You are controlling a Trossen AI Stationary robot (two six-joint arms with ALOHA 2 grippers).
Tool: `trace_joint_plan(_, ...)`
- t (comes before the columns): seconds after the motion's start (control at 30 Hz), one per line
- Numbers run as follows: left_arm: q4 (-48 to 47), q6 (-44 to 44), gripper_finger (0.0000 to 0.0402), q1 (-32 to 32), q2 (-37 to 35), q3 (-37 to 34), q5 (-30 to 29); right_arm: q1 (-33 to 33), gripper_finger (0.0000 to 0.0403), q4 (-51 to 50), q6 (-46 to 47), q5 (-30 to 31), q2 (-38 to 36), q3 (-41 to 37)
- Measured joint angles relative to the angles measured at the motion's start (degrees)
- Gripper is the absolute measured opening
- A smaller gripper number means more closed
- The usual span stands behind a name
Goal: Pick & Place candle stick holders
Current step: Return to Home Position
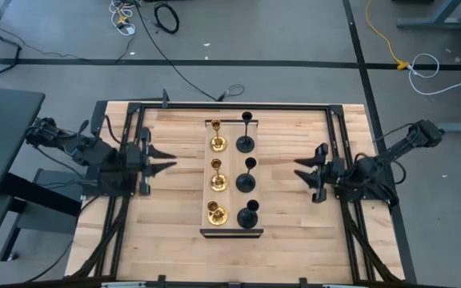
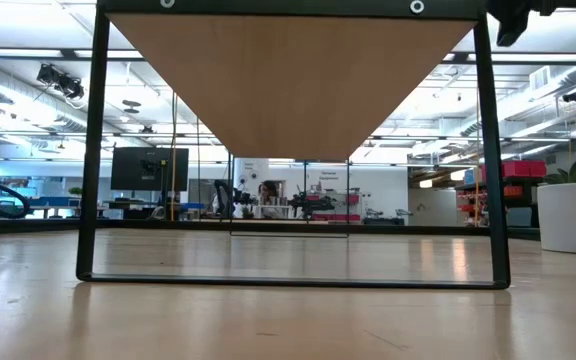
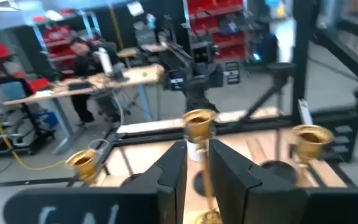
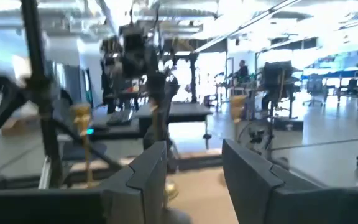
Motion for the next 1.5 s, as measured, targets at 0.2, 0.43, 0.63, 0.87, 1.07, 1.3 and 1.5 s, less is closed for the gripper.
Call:
trace_joint_plan(0.2,7.99,-1.15,0.0071,6.75,-10.64,-13.32,3.99,-6.67,0.0155,-8.12,2.67,-3.31,-7.02,-1.66)
trace_joint_plan(0.43,14.74,-2.86,0.0071,12.04,-18.52,-26.00,6.54,-13.66,0.0155,-13.57,6.98,-6.75,-12.64,-5.87)
trace_joint_plan(0.63,19.27,-5.25,0.0071,15.74,-24.61,-37.59,8.15,-17.20,0.0155,-3.95,10.84,-8.50,-13.79,-16.03)
trace_joint_plan(0.87,21.00,-8.38,0.0071,19.51,-31.48,-47.12,12.71,-21.43,0.0155,-5.07,11.32,-10.90,-13.97,-16.14)
trace_joint_plan(1.07,16.34,-10.82,0.0071,22.19,-34.46,-50.35,13.19,-24.30,0.0155,-6.12,15.00,-13.27,-13.95,-16.14)
trace_joint_plan(1.3,16.85,-10.81,0.0071,22.48,-34.38,-50.35,10.77,-24.38,0.0155,-7.48,14.56,-13.56,-13.66,-16.14)
trace_joint_plan(1.5,16.93,-10.79,0.0071,22.48,-34.37,-50.37,10.64,-24.38,0.0155,-7.37,14.83,-13.91,-13.66,-16.14)
